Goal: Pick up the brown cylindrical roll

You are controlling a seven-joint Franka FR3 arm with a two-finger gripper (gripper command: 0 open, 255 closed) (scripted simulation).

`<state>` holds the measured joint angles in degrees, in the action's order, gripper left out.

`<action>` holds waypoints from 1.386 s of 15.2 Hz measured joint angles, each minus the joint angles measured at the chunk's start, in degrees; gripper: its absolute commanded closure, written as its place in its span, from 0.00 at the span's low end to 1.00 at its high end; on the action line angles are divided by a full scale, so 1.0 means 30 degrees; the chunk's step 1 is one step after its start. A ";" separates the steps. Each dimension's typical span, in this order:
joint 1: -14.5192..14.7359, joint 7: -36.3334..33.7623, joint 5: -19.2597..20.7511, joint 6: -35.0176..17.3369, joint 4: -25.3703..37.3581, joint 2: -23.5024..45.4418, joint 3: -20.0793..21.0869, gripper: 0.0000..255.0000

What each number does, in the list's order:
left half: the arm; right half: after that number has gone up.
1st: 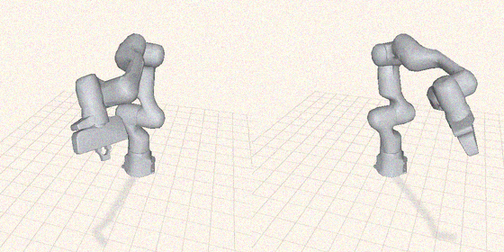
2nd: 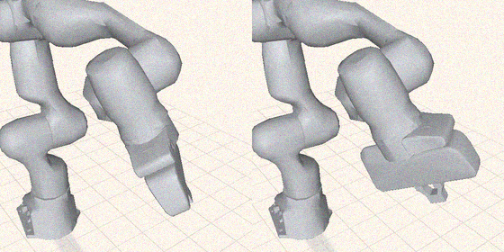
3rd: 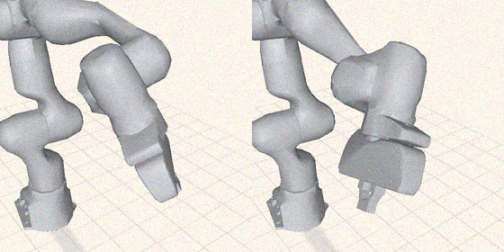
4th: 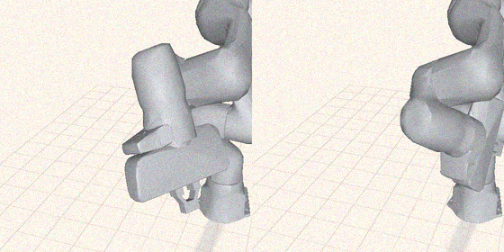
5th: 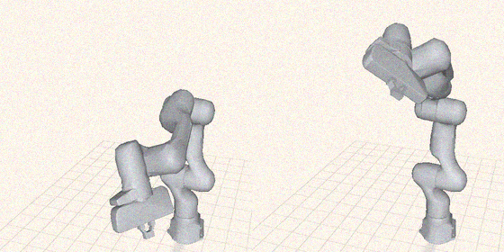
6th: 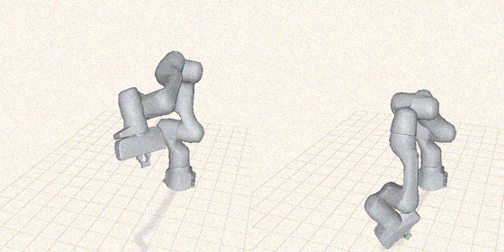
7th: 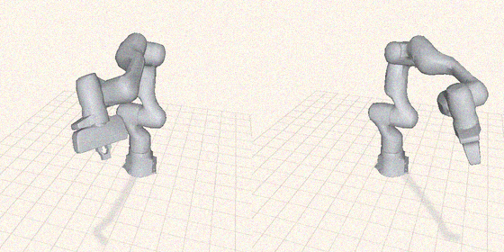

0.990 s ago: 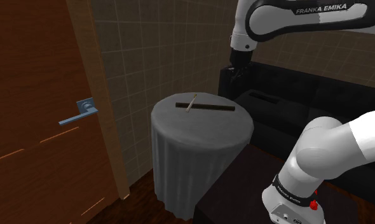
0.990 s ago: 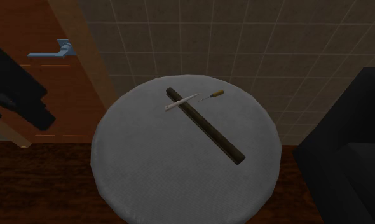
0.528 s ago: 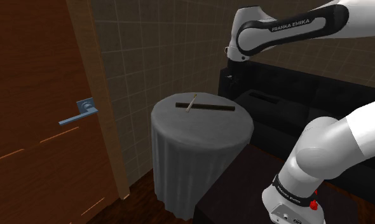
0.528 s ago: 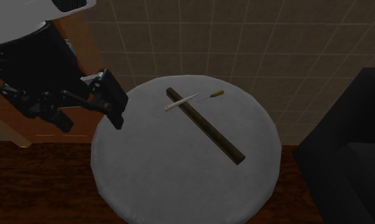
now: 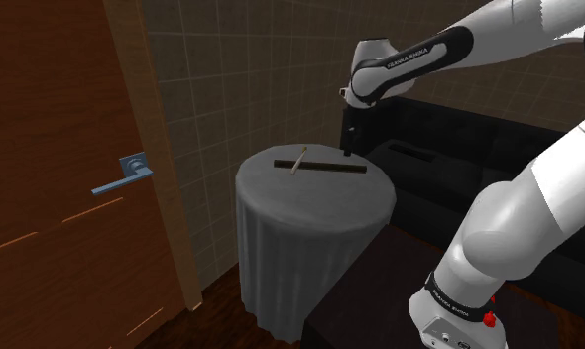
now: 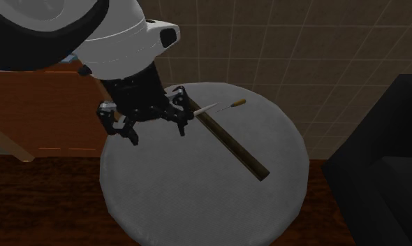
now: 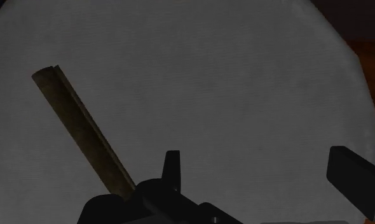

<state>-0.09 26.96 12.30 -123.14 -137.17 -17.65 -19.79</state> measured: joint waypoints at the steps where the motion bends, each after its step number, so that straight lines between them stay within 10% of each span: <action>1: 0.0114 0.0650 -0.0190 -0.0379 0.0343 0.0691 -0.0245 0.00; 10: -0.0050 0.8152 -0.3822 -0.3273 0.4761 0.8176 -0.1820 0.00; 21: -0.2753 1.4728 -0.7379 -0.3288 1.2761 1.6635 0.0158 0.00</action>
<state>-8.34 71.14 -9.84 -133.01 -98.89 32.25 -19.32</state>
